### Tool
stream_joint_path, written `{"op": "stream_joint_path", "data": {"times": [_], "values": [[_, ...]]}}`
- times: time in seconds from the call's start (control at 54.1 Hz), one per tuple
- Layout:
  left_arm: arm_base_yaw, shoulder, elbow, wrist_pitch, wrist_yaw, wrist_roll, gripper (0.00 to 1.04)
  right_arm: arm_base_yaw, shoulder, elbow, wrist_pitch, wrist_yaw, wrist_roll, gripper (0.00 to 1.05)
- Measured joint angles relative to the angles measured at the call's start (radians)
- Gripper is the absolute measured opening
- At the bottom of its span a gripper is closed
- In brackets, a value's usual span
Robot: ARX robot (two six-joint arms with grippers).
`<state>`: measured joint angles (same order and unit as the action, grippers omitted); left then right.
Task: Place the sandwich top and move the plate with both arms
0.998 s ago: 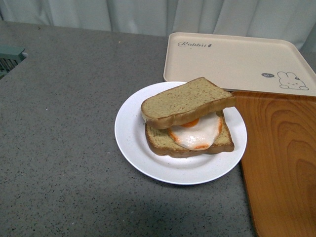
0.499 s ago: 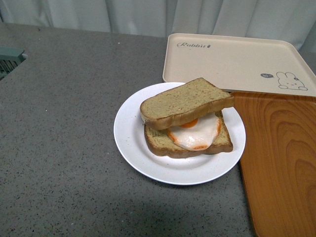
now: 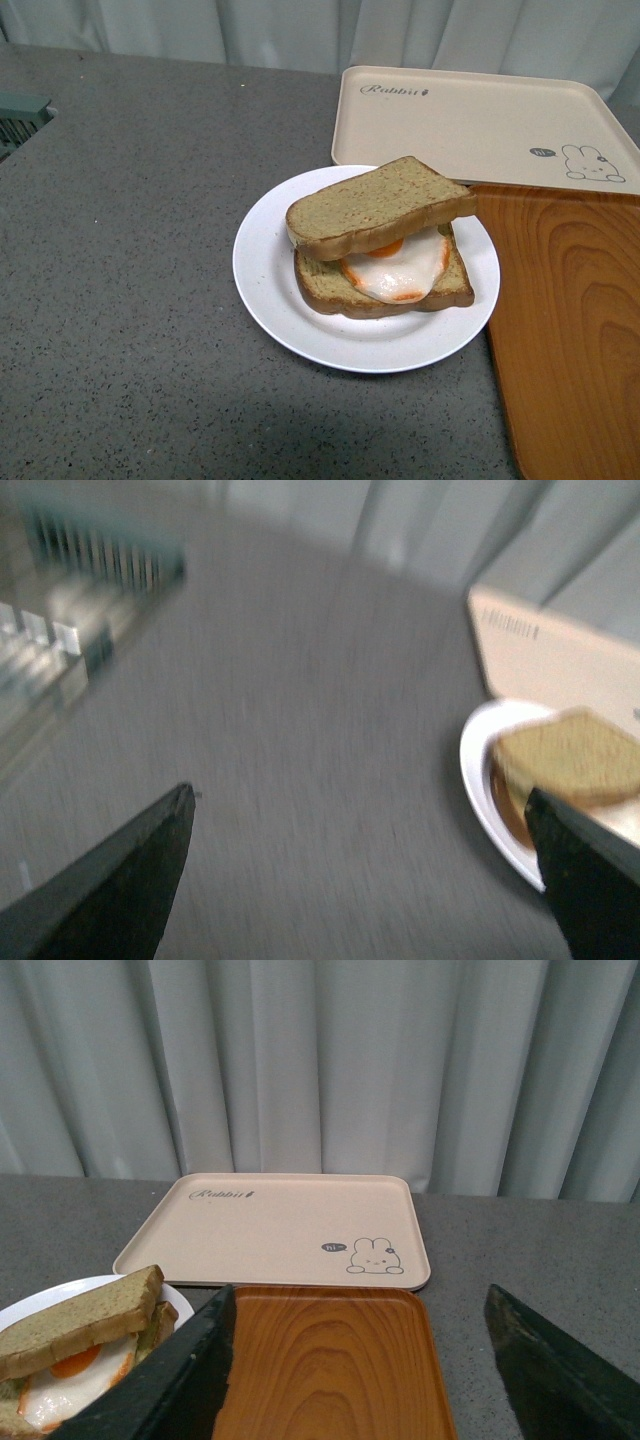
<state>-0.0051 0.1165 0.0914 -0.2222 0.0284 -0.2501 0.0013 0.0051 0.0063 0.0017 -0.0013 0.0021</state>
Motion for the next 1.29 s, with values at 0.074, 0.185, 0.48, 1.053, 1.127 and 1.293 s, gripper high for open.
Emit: {"op": "stream_joint_path", "data": {"times": [0.074, 0.185, 0.48, 1.053, 1.127, 1.293], "values": [[-0.004, 0.067, 0.008, -0.056, 0.014, -0.216, 0.98, 0.0, -0.001, 0.0, 0.0, 0.0, 0.0, 0.9], [-0.045, 0.174, 0.017, 0.018, -0.005, -0.399, 0.98, 0.0, -0.001, 0.0, 0.0, 0.0, 0.001, 0.96], [-0.201, 0.92, 0.113, 0.611, -0.035, -0.698, 0.98, 0.0, -0.001, 0.0, 0.0, 0.0, 0.001, 0.96], [-0.289, 1.649, 0.352, 0.975, -0.142, -0.884, 0.98, 0.0, -0.001, 0.0, 0.0, 0.0, 0.001, 0.96], [-0.315, 1.695, 0.371, 1.002, -0.141, -0.91, 0.98, 0.0, -0.001, 0.0, 0.0, 0.0, 0.001, 0.96], [-0.364, 1.78, 0.394, 1.072, -0.147, -0.994, 0.98, 0.0, -0.001, 0.0, 0.0, 0.0, 0.001, 0.96]]}}
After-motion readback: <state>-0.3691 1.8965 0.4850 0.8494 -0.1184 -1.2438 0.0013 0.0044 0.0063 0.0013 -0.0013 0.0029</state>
